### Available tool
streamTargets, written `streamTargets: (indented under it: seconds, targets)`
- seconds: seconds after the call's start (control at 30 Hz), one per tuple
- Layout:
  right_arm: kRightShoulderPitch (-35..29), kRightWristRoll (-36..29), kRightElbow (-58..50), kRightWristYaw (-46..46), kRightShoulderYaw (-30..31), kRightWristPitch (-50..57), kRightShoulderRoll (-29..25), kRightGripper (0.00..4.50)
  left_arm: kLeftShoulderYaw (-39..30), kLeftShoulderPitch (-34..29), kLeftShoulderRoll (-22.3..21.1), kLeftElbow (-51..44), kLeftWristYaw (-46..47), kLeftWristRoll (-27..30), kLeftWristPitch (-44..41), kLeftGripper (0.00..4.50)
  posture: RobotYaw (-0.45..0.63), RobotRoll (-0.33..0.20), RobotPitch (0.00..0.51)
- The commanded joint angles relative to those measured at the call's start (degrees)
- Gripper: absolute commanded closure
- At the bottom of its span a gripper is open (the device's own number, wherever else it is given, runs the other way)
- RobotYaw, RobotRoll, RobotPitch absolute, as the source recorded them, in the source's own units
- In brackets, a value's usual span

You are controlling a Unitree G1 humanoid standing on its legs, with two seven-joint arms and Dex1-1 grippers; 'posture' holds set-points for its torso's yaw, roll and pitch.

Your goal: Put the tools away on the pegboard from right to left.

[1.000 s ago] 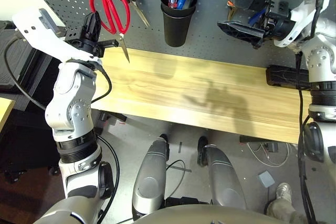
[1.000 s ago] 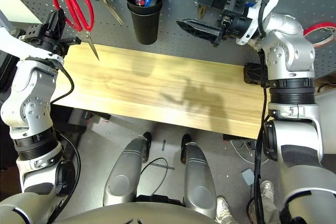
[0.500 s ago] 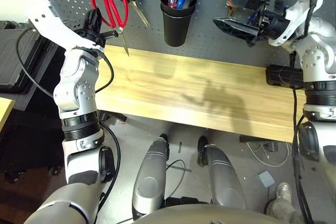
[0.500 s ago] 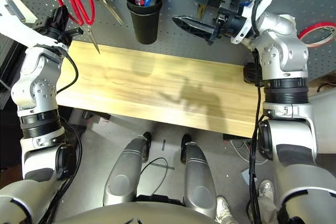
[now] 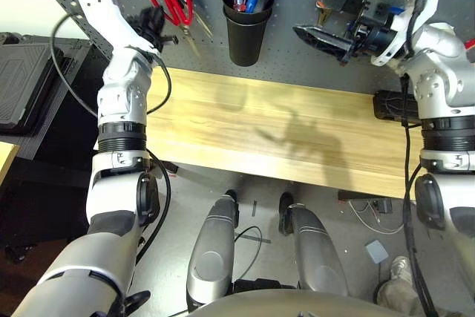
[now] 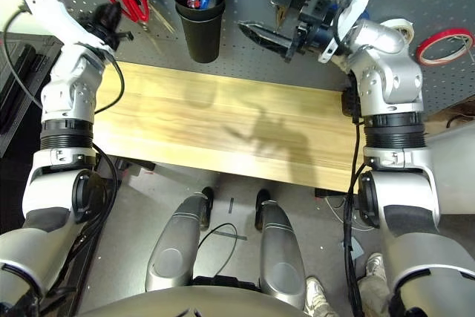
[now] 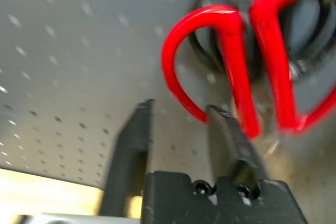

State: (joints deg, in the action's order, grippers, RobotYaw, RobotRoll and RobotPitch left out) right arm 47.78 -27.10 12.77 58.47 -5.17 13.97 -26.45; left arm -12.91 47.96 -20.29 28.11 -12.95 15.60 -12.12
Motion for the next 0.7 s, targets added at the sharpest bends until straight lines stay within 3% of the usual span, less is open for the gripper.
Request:
streamTargets:
  seconds: [0.03,0.1,0.13,0.23,0.4,0.7]
  targets:
    - [-3.0,-0.7,-2.5,-0.3,-0.6,-0.9,0.4,0.0,0.8,-6.3,0.8,-4.5,-0.6,-0.5,-1.5,0.97,0.18,0.0,0.28]
    - [-4.6,-0.3,-3.1,-1.4,-0.8,-1.3,0.9,0.0,1.0,-11.2,1.3,-9.1,-0.4,-0.3,-2.6,0.14,0.19,0.0,0.284]
    - [-5.7,0.2,-3.4,-3.4,-1.1,-1.2,1.3,0.0,0.9,-13.7,1.7,-11.5,-0.1,-0.1,-3.1,0.03,0.19,0.0,0.284]
    - [-10.5,1.7,-5.4,-11.4,-2.4,0.5,3.0,0.0,1.6,-20.8,2.7,-17.1,0.1,-0.5,-4.1,0.03,0.2,0.0,0.291]
    - [-19.0,4.4,-8.9,-19.3,-2.2,-0.2,5.6,0.0,1.9,-27.2,3.7,-20.2,1.2,-1.7,-3.4,0.03,0.21,0.0,0.292]
    - [-28.4,14.1,-5.3,-35.8,-4.2,-11.8,10.5,0.0,0.9,-31.0,2.8,-15.7,1.1,-5.1,6.7,0.03,0.2,0.0,0.282]
